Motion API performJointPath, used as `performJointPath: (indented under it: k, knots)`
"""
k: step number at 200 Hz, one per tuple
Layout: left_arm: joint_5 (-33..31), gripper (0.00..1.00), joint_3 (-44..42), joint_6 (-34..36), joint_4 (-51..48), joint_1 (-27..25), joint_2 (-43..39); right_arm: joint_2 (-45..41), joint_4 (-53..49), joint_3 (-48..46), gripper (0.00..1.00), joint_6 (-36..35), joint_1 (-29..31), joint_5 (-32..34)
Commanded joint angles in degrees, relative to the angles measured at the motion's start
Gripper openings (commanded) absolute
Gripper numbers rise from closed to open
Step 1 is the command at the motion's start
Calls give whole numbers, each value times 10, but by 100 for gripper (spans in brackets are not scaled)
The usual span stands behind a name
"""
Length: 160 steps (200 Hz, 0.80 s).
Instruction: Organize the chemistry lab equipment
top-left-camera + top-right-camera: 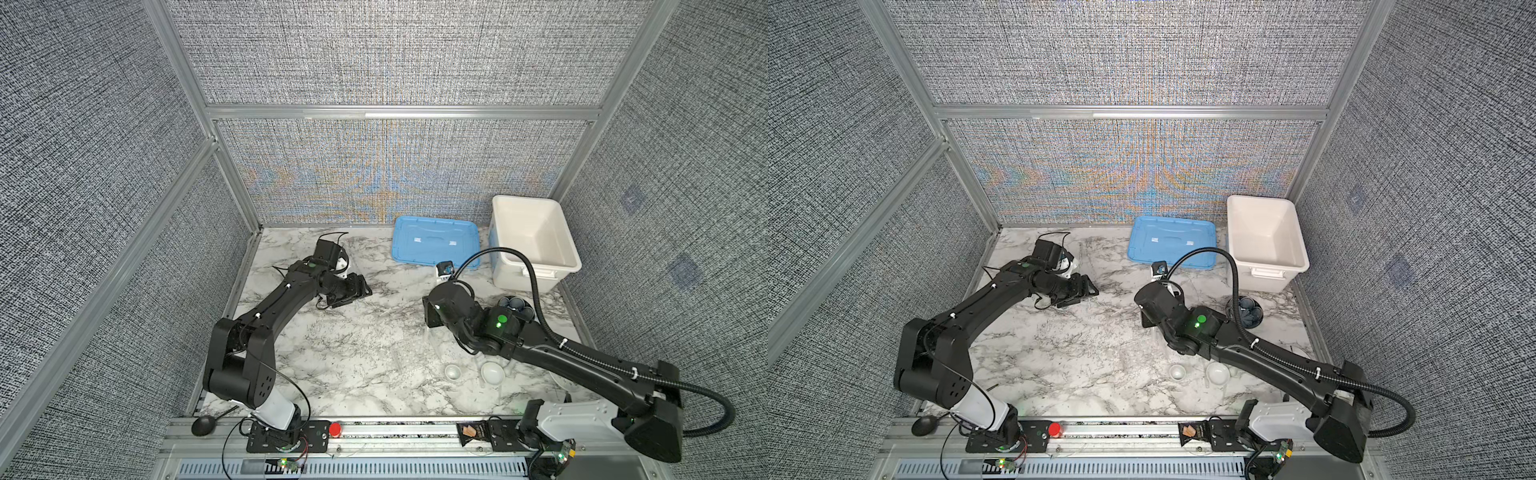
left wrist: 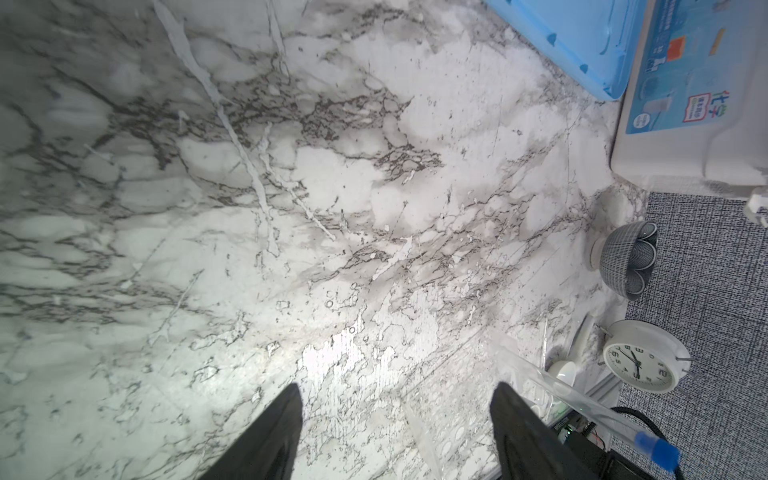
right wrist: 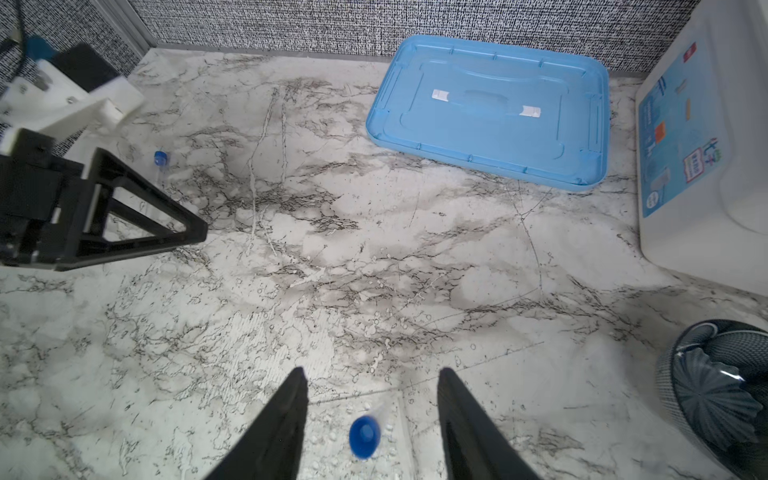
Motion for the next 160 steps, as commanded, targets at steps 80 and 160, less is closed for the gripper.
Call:
performJointPath:
  k: [80,160]
  knots:
    - [-43,73,-5,34,-6,1,-13,76,-153,58,73,-59,-88,-266]
    - [-32,73,-51,23,8,1,-35,91,-135,42,69,-33,-103,-267]
